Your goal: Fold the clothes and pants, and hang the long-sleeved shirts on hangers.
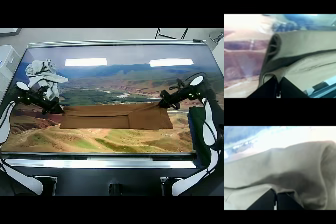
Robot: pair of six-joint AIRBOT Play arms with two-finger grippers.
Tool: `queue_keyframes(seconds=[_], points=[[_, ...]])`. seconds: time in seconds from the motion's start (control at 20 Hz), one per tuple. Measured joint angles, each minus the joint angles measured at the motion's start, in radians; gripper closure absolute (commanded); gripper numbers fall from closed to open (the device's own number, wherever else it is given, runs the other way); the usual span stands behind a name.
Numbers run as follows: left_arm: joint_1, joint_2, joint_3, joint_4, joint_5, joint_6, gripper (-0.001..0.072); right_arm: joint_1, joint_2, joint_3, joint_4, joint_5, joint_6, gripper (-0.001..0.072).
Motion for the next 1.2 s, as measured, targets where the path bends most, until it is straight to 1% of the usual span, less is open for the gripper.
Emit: queue_keyframes(seconds=[0.05, 0.1, 0.15, 0.2, 0.25, 0.35, 0.45, 0.55, 0.65, 0.75, 1.0, 1.2], points=[[0.001, -0.009, 0.005, 0.005, -0.007, -0.002, 0.0225, 0.000, -0.007, 0.004, 0.007, -0.001, 0.002, 0.0610], [0.005, -0.014, 0.011, 0.008, -0.021, -0.005, 0.0096, -0.004, -0.011, 0.010, 0.018, -0.002, 0.005, 0.0444], [0.010, -0.016, 0.021, 0.009, -0.040, -0.004, 0.0096, -0.011, -0.011, 0.018, 0.029, 0.001, 0.004, 0.0223], [0.021, -0.015, 0.036, 0.011, -0.065, 0.000, 0.0096, -0.026, -0.007, 0.027, 0.042, 0.013, -0.001, 0.0063], [0.035, -0.010, 0.051, 0.014, -0.087, 0.002, 0.0096, -0.051, 0.000, 0.035, 0.055, 0.037, -0.019, 0.0024], [0.071, 0.019, 0.084, 0.015, -0.126, 0.007, 0.0096, -0.119, 0.012, 0.045, 0.063, 0.099, -0.043, -0.0007], [0.107, 0.066, 0.104, 0.016, -0.150, 0.007, 0.0096, -0.190, 0.016, 0.037, 0.044, 0.163, -0.056, -0.0008], [0.132, 0.123, 0.114, 0.017, -0.163, 0.007, 0.0096, -0.237, 0.018, 0.003, 0.034, 0.195, -0.076, -0.0008], [0.140, 0.183, 0.120, 0.016, -0.179, 0.007, 0.0096, -0.260, 0.018, -0.050, 0.033, 0.192, -0.111, -0.0008], [0.134, 0.241, 0.122, 0.017, -0.185, 0.000, 0.0096, -0.272, 0.006, -0.108, 0.065, 0.163, -0.151, -0.0008], [0.070, 0.345, 0.125, 0.016, -0.193, -0.026, 0.0096, -0.283, -0.044, -0.201, 0.256, 0.154, -0.269, -0.0008], [-0.010, 0.377, 0.125, 0.016, -0.197, -0.052, 0.0096, -0.252, -0.062, -0.222, 0.318, 0.135, -0.337, -0.0002]])
